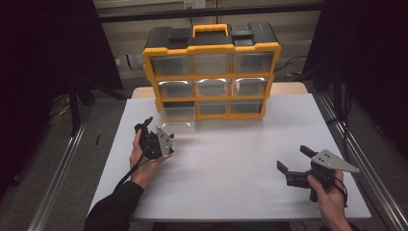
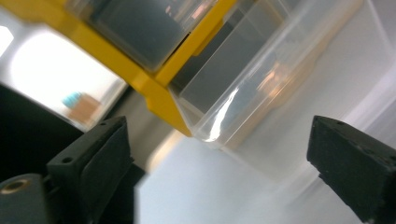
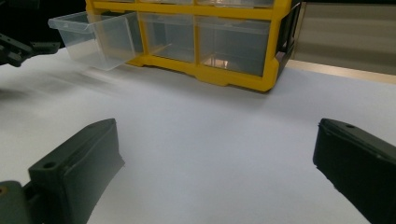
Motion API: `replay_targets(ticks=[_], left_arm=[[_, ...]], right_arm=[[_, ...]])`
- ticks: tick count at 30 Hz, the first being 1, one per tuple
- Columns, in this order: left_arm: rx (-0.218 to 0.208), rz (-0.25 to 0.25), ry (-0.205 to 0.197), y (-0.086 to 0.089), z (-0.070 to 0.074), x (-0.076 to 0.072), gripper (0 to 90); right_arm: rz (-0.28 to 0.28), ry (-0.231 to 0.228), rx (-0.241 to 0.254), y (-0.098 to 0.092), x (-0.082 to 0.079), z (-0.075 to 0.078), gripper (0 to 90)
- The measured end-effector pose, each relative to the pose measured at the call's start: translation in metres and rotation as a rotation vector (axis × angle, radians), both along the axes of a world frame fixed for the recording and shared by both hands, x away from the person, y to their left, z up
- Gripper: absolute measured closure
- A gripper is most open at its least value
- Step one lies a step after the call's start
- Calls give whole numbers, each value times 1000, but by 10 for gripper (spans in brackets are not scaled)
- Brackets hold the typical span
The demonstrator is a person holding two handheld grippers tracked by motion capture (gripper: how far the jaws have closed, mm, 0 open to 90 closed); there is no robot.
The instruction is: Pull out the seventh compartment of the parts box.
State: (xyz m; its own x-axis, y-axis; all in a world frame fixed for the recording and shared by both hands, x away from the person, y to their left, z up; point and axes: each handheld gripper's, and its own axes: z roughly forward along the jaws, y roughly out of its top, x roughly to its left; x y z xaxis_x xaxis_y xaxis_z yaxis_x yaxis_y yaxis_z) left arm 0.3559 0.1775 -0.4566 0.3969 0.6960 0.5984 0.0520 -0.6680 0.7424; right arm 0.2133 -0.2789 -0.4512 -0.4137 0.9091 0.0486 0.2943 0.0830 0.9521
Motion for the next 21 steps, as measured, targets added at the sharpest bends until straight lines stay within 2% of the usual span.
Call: replay_targets(ticks=[1,2,3,4,8,9,11,14,16,18,20,21], left_arm=[[-126,6,78,1,3,1,68],[-126,6,78,1,3,1,68],[-183,14,105,2,4,1,69],[-210,21,121,3,5,1,69],[-362,39,200,7,7,2,59],[-408,48,235,8,8,2,52],[-460,35,292,10,9,2,43],[-549,22,341,12,6,1,50],[-632,34,393,15,4,0,53],[-635,35,414,18,5,0,52],[-644,5,424,20,6,-1,47],[-660,-5,400,21,8,-5,49]], right_arm=[[-1,0,-1,0,0,0,4],[0,-1,-1,0,0,0,4],[0,-3,-1,0,0,0,4],[0,-3,-1,0,0,0,4],[3,-2,0,0,0,0,4],[3,-2,2,0,0,0,4],[4,-3,1,0,0,0,4],[3,0,3,0,0,0,4],[3,-2,0,0,0,0,4],[3,-3,0,0,0,0,4],[5,-2,1,0,0,0,4],[6,-1,1,0,0,0,4]])
